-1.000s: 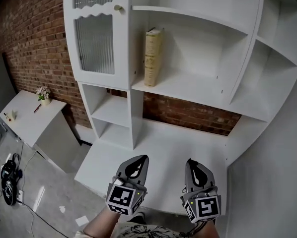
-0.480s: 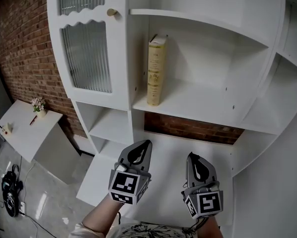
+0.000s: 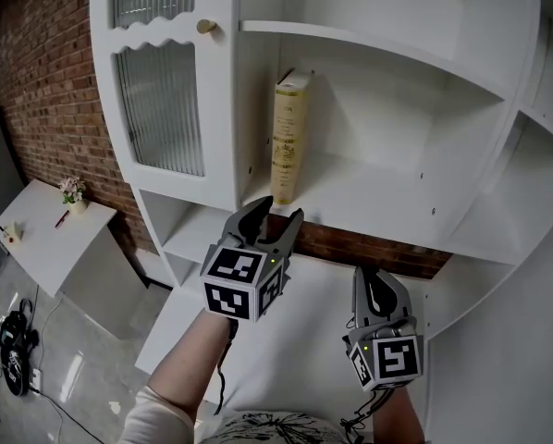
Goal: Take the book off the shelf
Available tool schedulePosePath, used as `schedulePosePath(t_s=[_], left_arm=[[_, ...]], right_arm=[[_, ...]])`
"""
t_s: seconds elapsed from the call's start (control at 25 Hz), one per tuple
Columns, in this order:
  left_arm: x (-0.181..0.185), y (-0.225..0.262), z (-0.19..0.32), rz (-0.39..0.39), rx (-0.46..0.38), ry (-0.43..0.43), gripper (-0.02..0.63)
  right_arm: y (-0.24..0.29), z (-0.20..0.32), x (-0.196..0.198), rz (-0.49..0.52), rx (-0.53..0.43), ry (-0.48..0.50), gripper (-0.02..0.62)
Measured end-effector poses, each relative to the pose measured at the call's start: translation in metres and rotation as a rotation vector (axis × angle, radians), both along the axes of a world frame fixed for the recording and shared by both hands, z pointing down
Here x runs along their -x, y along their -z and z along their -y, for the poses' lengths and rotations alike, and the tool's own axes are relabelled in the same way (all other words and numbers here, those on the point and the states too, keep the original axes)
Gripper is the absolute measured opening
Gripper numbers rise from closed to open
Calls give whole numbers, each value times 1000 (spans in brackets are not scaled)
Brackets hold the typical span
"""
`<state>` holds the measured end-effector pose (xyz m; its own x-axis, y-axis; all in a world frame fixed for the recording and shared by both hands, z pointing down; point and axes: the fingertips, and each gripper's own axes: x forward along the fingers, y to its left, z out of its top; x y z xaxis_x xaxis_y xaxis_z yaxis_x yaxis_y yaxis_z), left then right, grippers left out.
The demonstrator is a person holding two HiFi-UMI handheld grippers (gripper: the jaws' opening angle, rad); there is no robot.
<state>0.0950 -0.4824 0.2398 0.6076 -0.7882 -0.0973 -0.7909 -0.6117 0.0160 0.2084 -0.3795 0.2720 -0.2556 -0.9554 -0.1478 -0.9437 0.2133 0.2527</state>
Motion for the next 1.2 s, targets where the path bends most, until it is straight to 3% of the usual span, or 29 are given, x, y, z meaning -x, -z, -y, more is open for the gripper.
schedulePosePath(t_s=[0.36, 0.88, 1.04, 1.2], left_arm=[[5, 47, 48, -27, -27, 113, 353], [-22, 83, 98, 82, -77, 171, 348], [-19, 82, 111, 86, -63, 202, 272], [-18, 82, 116, 57, -62, 206, 253]], right_arm=[[2, 12, -8, -16, 10, 9, 2], [-12, 27, 3, -35, 48, 62, 2], [-15, 30, 2, -27, 57, 70, 2], [-17, 30, 0, -26, 59, 73, 2]])
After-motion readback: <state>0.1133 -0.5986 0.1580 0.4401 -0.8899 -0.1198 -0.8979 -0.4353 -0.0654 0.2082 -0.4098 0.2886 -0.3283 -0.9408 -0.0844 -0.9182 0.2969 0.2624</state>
